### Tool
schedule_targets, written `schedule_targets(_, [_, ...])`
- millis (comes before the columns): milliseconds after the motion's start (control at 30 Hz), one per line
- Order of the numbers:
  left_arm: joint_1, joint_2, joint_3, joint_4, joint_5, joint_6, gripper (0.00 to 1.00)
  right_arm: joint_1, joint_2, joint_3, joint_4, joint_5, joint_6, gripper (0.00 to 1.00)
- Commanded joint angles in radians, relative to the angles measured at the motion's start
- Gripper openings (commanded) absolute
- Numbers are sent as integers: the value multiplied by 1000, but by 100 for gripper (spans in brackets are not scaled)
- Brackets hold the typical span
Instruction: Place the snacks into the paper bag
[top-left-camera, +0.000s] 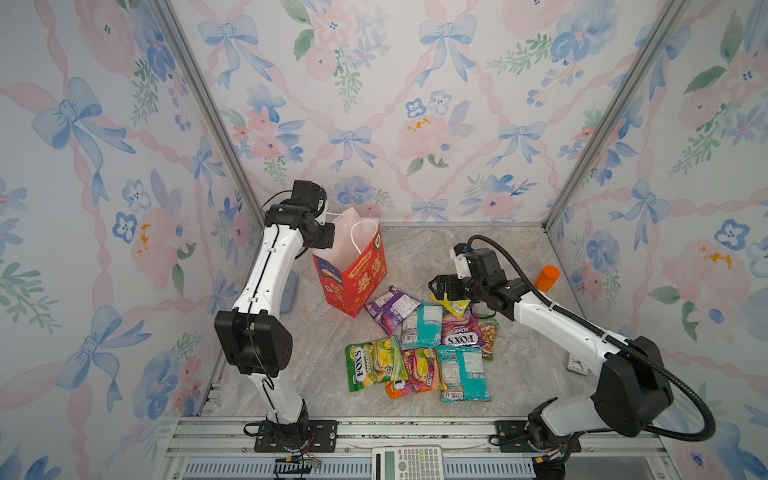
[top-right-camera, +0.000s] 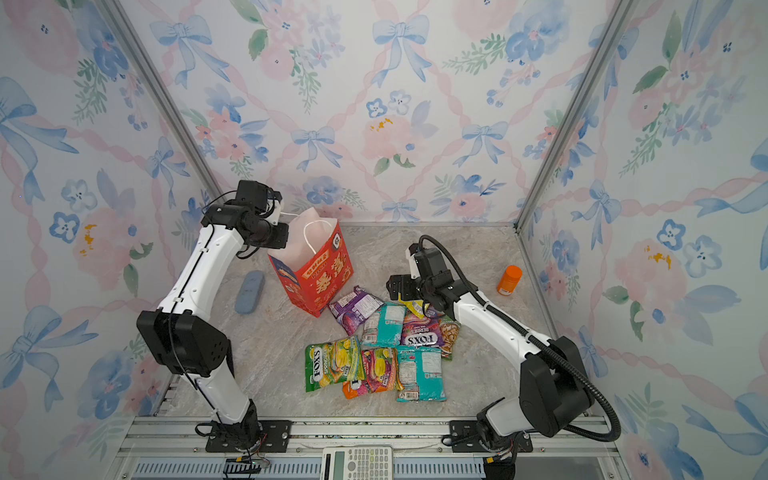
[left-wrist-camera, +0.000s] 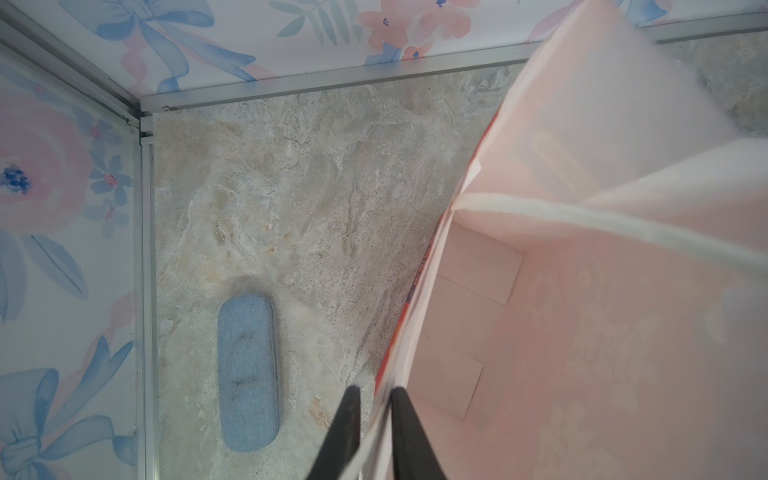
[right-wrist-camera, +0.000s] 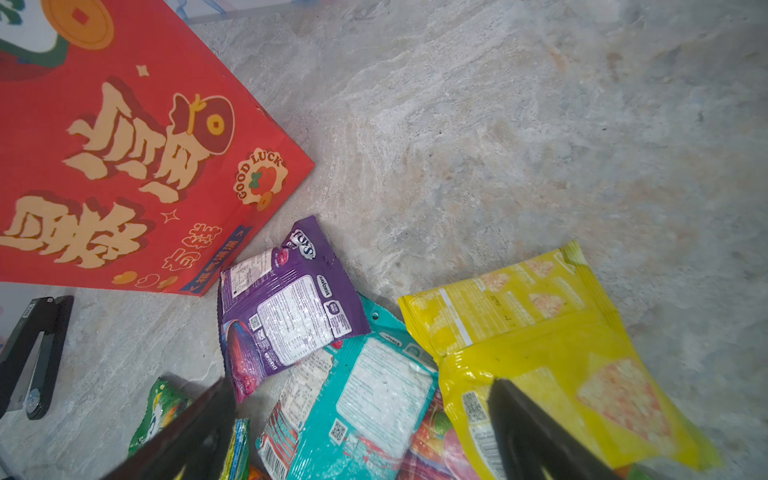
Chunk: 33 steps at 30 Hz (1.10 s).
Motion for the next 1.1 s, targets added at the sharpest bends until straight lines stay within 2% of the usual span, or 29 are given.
schedule_targets(0, [-15, -43, -35, -15, 6, -13, 30, 13, 15, 38, 10, -29, 11, 97])
schedule_targets(167, [-17, -48, -32, -13, 2, -23, 65, 13, 14, 40, 22, -59, 22, 97])
schedule_targets(267, [-18, -42, -18, -13, 10, -22, 74, 11, 5, 37, 30, -79, 32, 97])
schedule_targets(433, [-17, -14, 26, -12, 28, -22, 77, 7, -33, 9, 50, -92, 50, 97])
schedule_targets(567, [-17, -2, 52, -11, 107, -17, 79, -9, -69, -24, 64, -111, 67, 97])
schedule_targets(633, [-16, -1, 56, -13, 111, -11, 83, -18, -83, -37, 63, -113, 70, 97])
schedule_targets(833, [-12, -18, 49, -11, 123, -2, 87, -43, -102, -59, 70, -125, 76, 97])
schedule_targets(967, [-10, -13, 46, -11, 72, 6, 86, -48, -106, -59, 72, -130, 76, 97])
schedule_targets(1067, [-6, 0, 47, -11, 104, 4, 80, -50, -111, -61, 70, -131, 75, 97])
